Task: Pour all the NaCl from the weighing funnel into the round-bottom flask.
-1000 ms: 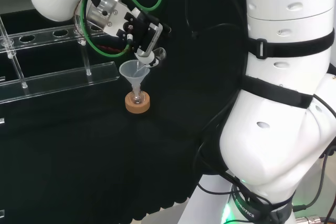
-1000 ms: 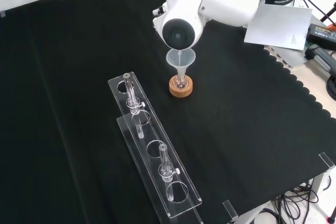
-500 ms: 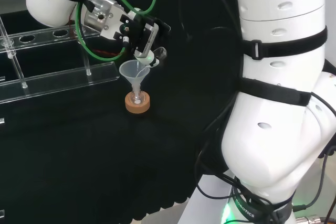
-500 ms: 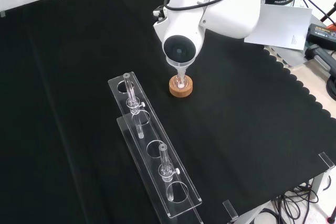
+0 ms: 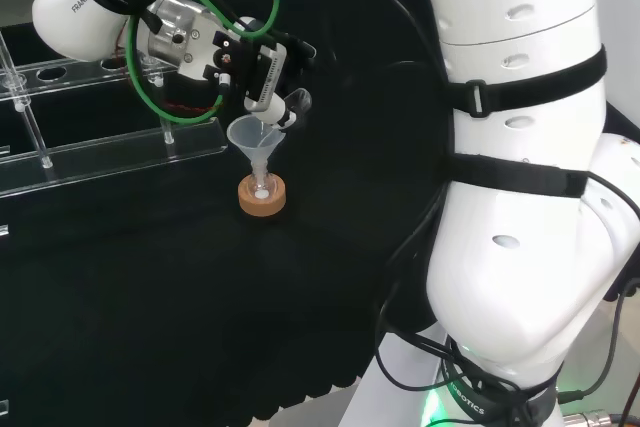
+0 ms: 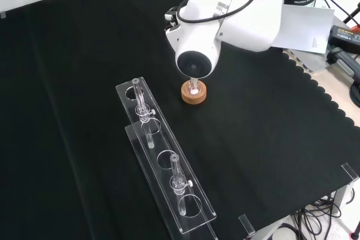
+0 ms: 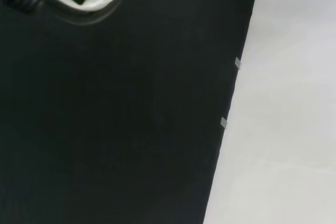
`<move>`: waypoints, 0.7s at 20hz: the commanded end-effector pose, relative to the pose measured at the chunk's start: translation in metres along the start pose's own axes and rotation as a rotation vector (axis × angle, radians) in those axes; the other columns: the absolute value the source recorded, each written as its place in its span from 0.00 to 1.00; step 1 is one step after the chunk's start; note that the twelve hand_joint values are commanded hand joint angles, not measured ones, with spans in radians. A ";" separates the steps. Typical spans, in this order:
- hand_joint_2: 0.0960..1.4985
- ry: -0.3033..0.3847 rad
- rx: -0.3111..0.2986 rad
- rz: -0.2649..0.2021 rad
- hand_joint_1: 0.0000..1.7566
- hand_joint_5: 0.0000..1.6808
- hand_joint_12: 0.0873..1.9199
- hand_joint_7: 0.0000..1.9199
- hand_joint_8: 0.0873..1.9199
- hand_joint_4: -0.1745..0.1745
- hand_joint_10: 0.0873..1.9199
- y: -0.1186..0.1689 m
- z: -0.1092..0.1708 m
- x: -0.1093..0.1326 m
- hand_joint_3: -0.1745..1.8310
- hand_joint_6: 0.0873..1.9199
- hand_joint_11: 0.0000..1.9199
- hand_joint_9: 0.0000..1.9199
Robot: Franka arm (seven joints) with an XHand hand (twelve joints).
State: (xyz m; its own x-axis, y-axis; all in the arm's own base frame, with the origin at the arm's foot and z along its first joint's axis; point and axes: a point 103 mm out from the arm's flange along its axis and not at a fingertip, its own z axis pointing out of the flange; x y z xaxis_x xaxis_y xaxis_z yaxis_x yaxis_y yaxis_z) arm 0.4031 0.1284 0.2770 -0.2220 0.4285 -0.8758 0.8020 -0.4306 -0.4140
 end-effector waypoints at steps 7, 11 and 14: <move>0.39 -0.106 0.040 0.029 0.64 0.74 0.51 0.30 0.30 1.00 0.08 -0.003 -0.014 0.008 0.44 0.36 0.43 0.54; 0.39 -0.140 0.072 0.037 0.64 0.74 0.51 0.30 0.30 1.00 0.08 -0.003 -0.016 0.010 0.44 0.36 0.43 0.54; 0.39 -0.144 0.079 0.043 0.64 0.74 0.52 0.30 0.30 1.00 0.08 -0.003 -0.017 0.008 0.44 0.36 0.43 0.54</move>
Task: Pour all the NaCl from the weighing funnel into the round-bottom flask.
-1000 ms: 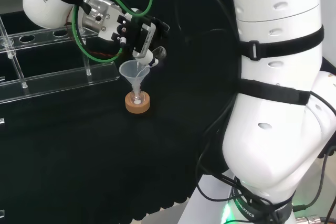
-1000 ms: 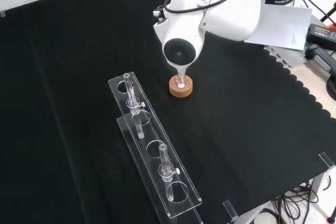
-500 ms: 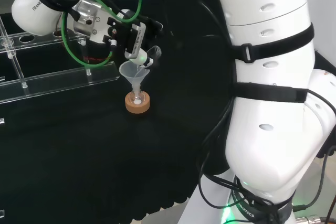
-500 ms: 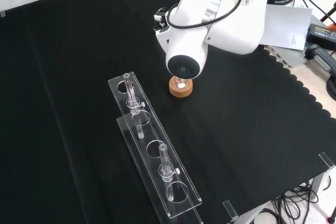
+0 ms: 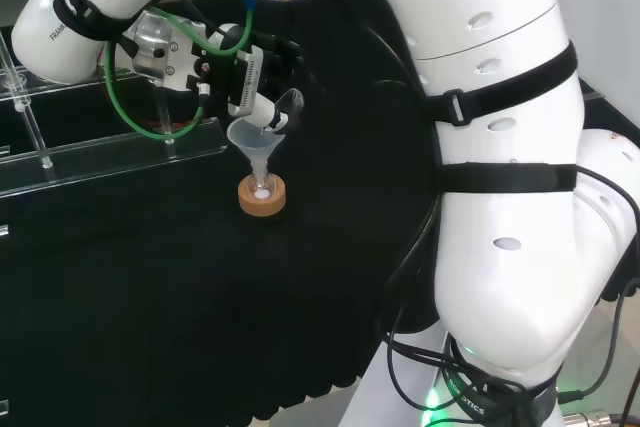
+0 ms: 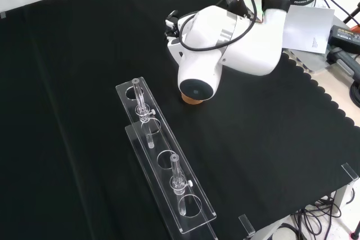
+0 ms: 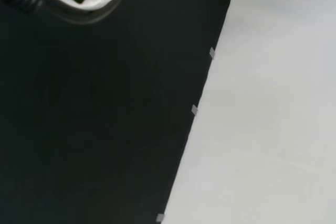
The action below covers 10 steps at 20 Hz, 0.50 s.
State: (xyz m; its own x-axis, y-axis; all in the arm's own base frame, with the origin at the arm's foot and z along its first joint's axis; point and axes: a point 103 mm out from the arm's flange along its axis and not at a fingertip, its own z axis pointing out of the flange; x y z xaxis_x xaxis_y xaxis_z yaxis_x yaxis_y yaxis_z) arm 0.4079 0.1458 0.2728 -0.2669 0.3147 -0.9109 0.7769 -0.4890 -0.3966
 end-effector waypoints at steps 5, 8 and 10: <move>0.39 -0.024 0.033 0.014 0.64 0.74 0.52 0.29 0.30 1.00 0.08 -0.001 -0.001 -0.004 0.44 0.36 0.42 0.54; 0.39 -0.024 0.036 0.011 0.64 0.74 0.52 0.29 0.30 1.00 0.08 -0.002 -0.002 -0.004 0.44 0.36 0.42 0.54; 0.39 -0.024 0.033 0.009 0.64 0.74 0.52 0.29 0.30 1.00 0.08 -0.002 -0.002 -0.004 0.44 0.36 0.42 0.54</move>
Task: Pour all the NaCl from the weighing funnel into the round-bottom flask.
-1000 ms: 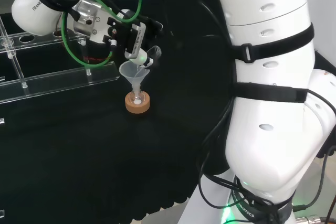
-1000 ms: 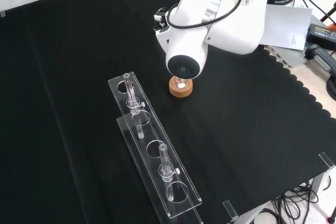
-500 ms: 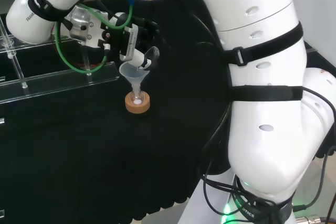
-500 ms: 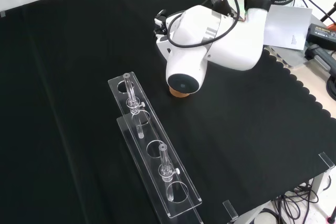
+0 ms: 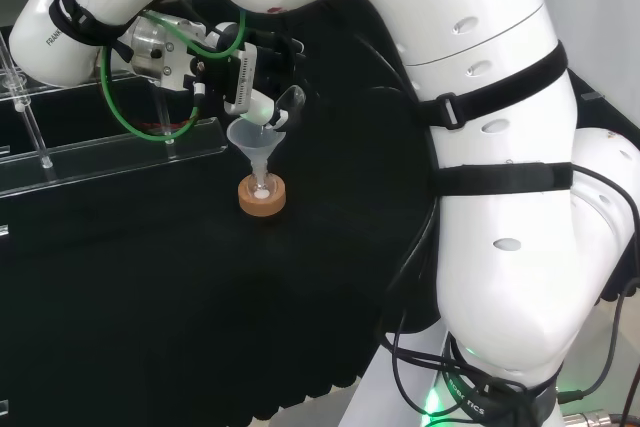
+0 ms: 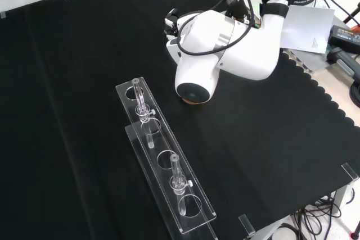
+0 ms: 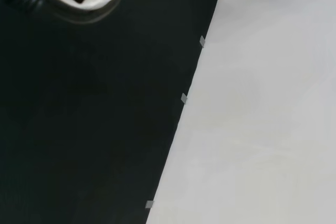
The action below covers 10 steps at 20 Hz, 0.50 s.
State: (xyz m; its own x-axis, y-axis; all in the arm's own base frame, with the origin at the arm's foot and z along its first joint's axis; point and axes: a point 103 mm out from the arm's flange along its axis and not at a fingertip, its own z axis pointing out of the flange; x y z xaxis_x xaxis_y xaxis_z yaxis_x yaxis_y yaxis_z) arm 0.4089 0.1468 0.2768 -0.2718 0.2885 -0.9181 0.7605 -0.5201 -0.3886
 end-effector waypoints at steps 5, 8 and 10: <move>0.39 -0.002 -0.001 0.000 0.64 0.74 0.52 0.29 0.30 1.00 0.08 -0.001 -0.002 -0.001 0.44 0.36 0.42 0.54; 0.39 0.012 -0.016 -0.009 0.64 0.74 0.52 0.29 0.30 1.00 0.08 -0.002 -0.002 0.001 0.44 0.36 0.42 0.54; 0.39 0.024 -0.019 -0.016 0.64 0.74 0.53 0.29 0.30 1.00 0.08 -0.001 -0.001 0.001 0.44 0.36 0.42 0.53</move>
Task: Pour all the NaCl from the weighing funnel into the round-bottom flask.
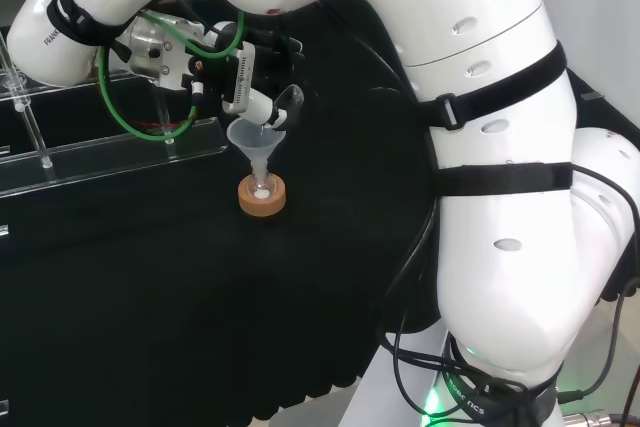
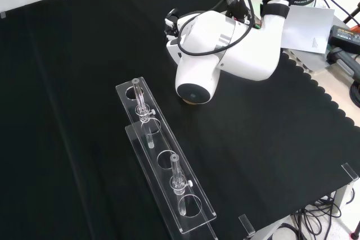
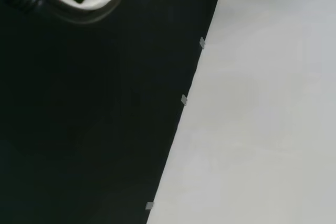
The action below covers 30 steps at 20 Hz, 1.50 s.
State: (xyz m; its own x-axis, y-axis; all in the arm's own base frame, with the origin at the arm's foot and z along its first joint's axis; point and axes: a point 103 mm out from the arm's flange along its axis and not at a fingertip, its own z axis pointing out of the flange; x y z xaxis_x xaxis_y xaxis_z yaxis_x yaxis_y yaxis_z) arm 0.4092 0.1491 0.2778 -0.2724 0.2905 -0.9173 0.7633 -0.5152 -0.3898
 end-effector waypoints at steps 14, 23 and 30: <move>0.39 0.251 -0.102 -0.077 0.64 0.74 0.53 0.30 0.30 1.00 0.08 0.009 0.035 -0.020 0.43 0.37 0.42 0.54; 0.40 0.555 -0.148 -0.172 0.63 0.73 0.53 0.30 0.31 1.00 0.08 0.017 0.059 -0.029 0.43 0.37 0.43 0.54; 0.40 0.715 -0.270 -0.144 0.64 0.73 0.53 0.31 0.31 1.00 0.08 0.021 0.076 -0.031 0.43 0.37 0.43 0.55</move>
State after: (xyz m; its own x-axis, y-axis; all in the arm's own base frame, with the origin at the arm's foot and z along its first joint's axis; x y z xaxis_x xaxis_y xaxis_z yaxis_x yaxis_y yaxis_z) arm 0.3943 0.0819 0.2946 -0.0615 0.7578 -0.6496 0.8501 -0.3013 -0.4319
